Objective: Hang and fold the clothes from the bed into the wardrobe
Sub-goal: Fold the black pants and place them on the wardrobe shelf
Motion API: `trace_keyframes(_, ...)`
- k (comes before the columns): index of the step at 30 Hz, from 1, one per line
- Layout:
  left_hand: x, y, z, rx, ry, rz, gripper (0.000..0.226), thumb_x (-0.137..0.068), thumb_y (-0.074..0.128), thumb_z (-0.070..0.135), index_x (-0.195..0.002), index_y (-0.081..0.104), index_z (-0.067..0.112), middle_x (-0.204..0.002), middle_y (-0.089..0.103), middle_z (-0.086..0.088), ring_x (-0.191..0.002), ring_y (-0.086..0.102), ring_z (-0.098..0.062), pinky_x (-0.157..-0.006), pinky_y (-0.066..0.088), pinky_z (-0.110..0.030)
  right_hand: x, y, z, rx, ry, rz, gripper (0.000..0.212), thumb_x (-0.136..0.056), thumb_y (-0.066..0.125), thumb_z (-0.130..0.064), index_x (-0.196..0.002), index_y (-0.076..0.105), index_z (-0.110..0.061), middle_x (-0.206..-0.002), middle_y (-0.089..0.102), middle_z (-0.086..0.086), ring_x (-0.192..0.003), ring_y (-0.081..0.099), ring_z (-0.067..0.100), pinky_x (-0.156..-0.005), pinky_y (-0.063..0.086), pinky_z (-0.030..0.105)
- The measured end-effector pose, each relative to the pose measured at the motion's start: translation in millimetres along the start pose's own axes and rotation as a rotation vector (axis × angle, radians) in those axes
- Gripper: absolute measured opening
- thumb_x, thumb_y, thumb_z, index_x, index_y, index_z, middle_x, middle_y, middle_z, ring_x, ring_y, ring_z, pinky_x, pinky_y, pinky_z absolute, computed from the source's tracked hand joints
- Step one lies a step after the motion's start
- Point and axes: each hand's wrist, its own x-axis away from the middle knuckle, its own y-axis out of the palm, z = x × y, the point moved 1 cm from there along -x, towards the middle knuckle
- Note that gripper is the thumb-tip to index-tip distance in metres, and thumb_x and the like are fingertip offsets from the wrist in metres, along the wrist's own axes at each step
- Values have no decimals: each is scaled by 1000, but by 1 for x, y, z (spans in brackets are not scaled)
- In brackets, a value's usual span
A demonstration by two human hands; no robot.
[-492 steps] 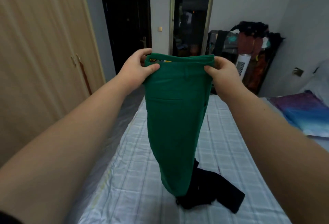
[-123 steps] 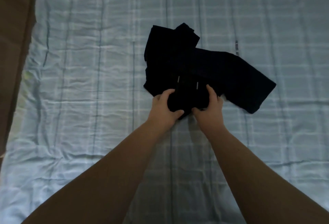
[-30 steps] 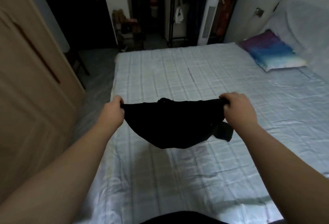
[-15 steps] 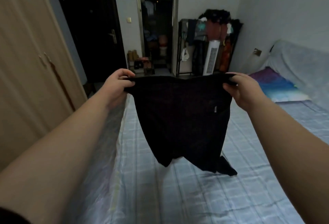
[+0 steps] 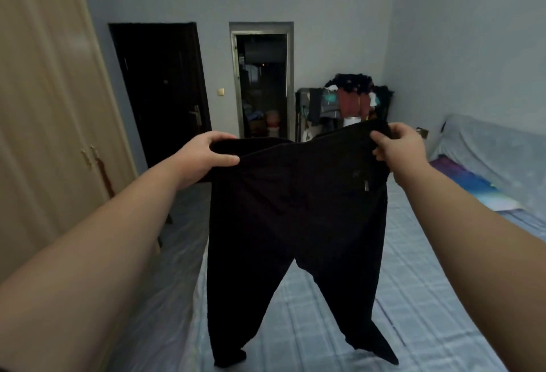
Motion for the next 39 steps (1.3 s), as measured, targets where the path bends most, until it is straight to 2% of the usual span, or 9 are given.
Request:
trace_keyframes(3,-2,0,-11,-112,-76,-97,42,-81,77,10,-120,65,21,-124,61,-1,-101,66,-9,-74,53,-19,-2,4,2,103,12,-45,15,-100,57,-26,-104,66,-15,-67,61,8,-55,53,17,-55,46,31)
trace_keyframes(9,-8,6,-38,-358,-160,-174,45,-68,85,32,-109,68,37,-135,48,9,-129,41,-15,-112,33,-41,-5,15,19,232,18,-95,19,-104,44,-22,-110,61,-16,-76,65,10,-65,61,24,-73,51,40)
trace_keyframes(14,-12,18,-57,-525,-135,7,20,-79,75,33,-97,67,28,-105,66,3,-98,64,-15,-88,55,-36,2,19,30,263,58,-142,16,-104,40,-24,-111,54,-21,-108,63,10,-99,60,31,-90,51,47)
trace_keyframes(18,-14,20,-64,-682,-102,119,15,-86,68,34,-94,62,24,-95,65,0,-86,64,-16,-78,57,-37,8,21,37,173,109,-217,16,-103,42,-24,-117,49,-22,-118,61,14,-100,60,27,-91,52,48)
trace_keyframes(23,-10,14,-59,-400,-168,243,30,-87,70,41,-96,63,14,-92,67,-5,-86,67,-21,-74,57,-37,17,12,32,221,9,-361,47,-85,78,-22,-120,47,-21,-104,60,-8,-91,59,7,-78,50,26)
trace_keyframes(27,3,17,-47,105,-177,80,46,-84,75,14,-122,50,10,-114,60,-9,-104,62,-20,-76,51,-25,11,8,34,140,-34,-157,21,-83,79,-22,-101,68,-24,-97,72,-5,-91,69,18,-84,57,37)
trace_keyframes(32,8,18,-38,-327,-58,82,37,-83,74,5,-116,62,19,-106,67,1,-98,64,-10,-69,45,-14,7,1,36,163,1,-101,8,-92,68,-23,-98,72,-25,-93,73,1,-92,70,25,-90,56,45)
trace_keyframes(35,7,16,-37,-265,-45,246,20,-84,76,21,-102,70,16,-94,70,2,-88,67,-11,-59,46,-13,10,-1,39,225,-29,-126,14,-97,61,-23,-106,71,-20,-97,71,2,-97,68,28,-91,54,43)
trace_keyframes(39,9,17,-35,-292,-45,372,24,-86,73,29,-95,64,9,-90,67,-2,-83,65,-17,-58,44,-23,15,-3,40,169,22,-156,2,-91,69,-29,-90,69,-27,-89,71,-4,-90,69,23,-87,56,41)
